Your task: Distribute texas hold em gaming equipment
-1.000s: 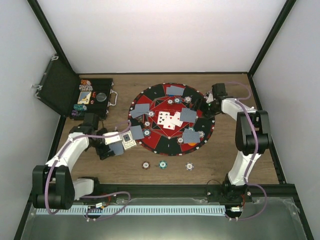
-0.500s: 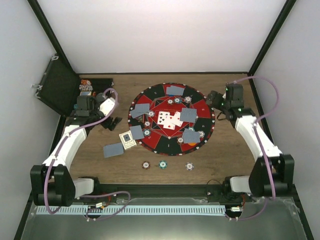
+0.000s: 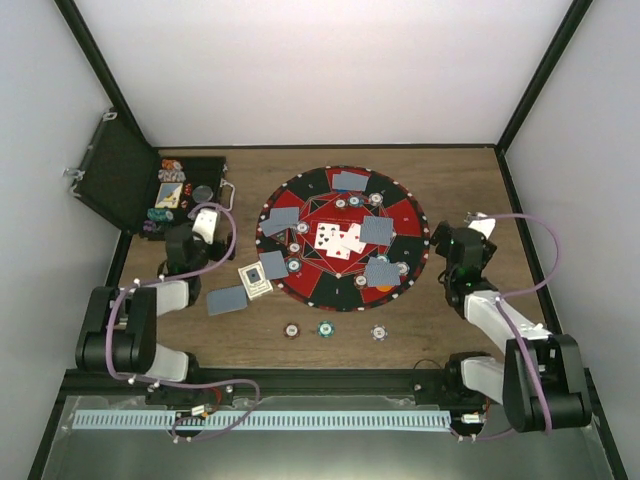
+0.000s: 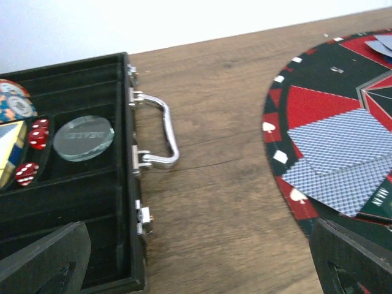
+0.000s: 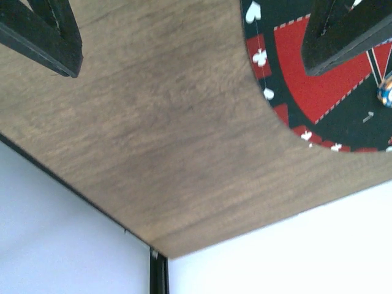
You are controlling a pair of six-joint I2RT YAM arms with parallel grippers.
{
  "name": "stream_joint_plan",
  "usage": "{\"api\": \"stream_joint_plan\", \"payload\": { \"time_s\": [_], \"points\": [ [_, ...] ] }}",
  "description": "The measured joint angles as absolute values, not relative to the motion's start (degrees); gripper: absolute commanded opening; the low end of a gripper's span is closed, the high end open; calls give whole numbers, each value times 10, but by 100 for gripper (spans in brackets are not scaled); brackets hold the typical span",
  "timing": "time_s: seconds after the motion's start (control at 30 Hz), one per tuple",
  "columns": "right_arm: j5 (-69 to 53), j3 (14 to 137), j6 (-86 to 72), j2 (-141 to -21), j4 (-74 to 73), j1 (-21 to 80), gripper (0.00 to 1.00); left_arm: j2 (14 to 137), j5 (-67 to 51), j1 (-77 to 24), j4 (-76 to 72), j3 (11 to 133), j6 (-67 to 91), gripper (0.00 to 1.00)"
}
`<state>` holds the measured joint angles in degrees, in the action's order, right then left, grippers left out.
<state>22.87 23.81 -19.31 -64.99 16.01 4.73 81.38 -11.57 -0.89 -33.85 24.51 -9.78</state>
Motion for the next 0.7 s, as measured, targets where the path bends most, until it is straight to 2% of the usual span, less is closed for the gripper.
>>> {"api": "stream_joint_plan", "payload": {
  "time_s": [0.33, 0.6, 0.7],
  "points": [
    [237, 107, -136, -682, 445, 47, 100, 887, -17, -9, -639, 131, -61, 100],
    [171, 96, -83, -812, 658, 47, 100, 890, 29, -9, -661, 147, -43, 100],
    [135, 106, -63, -854, 682, 47, 100, 890, 37, -9, -660, 147, -39, 100]
  ]
}}
